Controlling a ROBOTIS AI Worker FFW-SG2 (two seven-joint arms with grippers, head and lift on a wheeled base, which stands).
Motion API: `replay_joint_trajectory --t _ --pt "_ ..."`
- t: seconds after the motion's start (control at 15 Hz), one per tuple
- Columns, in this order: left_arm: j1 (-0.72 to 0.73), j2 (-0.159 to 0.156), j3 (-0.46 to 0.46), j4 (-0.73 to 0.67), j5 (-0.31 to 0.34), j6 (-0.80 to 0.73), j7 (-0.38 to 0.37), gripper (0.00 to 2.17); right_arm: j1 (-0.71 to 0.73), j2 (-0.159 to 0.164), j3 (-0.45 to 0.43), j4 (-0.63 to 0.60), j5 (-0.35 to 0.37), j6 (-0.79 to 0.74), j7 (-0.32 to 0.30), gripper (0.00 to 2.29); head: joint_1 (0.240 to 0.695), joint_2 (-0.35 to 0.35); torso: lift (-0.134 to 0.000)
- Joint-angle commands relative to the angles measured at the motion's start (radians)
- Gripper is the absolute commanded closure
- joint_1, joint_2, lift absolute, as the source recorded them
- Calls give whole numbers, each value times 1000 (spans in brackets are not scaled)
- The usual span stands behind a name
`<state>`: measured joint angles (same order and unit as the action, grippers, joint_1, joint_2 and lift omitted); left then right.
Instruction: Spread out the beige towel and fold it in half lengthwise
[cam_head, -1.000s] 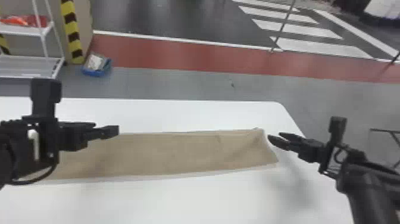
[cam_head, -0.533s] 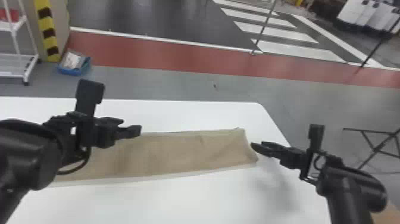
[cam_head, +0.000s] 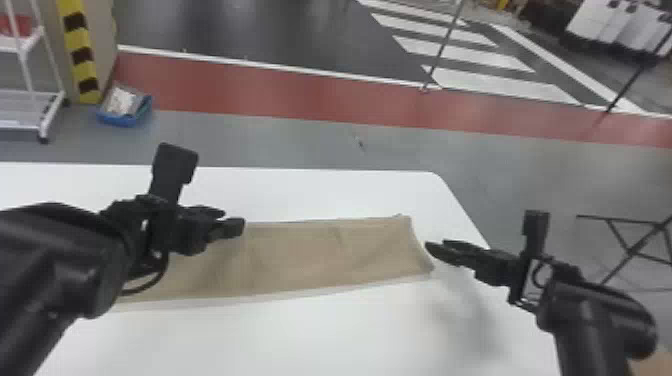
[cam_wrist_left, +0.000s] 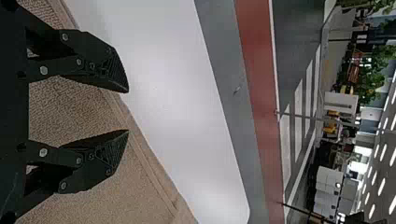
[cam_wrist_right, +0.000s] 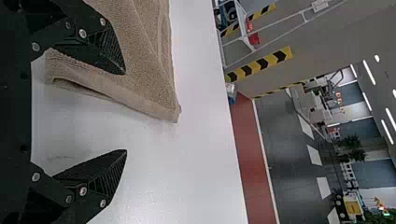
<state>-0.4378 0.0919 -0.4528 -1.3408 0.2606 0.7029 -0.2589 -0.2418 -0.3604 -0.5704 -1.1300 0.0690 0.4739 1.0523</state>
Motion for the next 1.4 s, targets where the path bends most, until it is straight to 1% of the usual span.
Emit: replay_joint_trajectory --t 0.0,0.33,0.4,0.6,0.8,1.07,1.13,1.2,1.33 --pt "-19 -12 -15 48 -15 -26 0 694 6 4 4 -8 0 10 2 340 695 -350 -124" --pt "-42 -23 -41 95 -18 -35 -2 694 22 6 1 -30 -1 16 5 340 695 -350 -124" --pt "-44 -24 -43 98 -21 -35 -3 697 27 4 0 -37 -15 19 6 340 695 -350 -124" --pt "-53 -32 -44 124 -26 -38 -14 697 41 6 -2 -73 -23 50 6 340 695 -350 -124" --pt "-64 -44 -50 164 -44 -56 -17 701 53 8 0 -105 -40 75 6 340 695 -350 -124" --pt "-70 -44 -56 180 -44 -69 -17 701 56 8 -2 -113 -46 81 6 340 695 -350 -124" --pt "-70 -44 -56 180 -44 -69 -20 859 58 8 -2 -114 -46 81 6 340 695 -350 -124" --pt "-70 -44 -56 180 -44 -69 -19 1065 58 8 -2 -116 -48 81 6 340 695 -350 -124" --pt "-70 -44 -56 180 -44 -69 -20 1065 58 8 -2 -119 -48 84 8 340 695 -350 -124"
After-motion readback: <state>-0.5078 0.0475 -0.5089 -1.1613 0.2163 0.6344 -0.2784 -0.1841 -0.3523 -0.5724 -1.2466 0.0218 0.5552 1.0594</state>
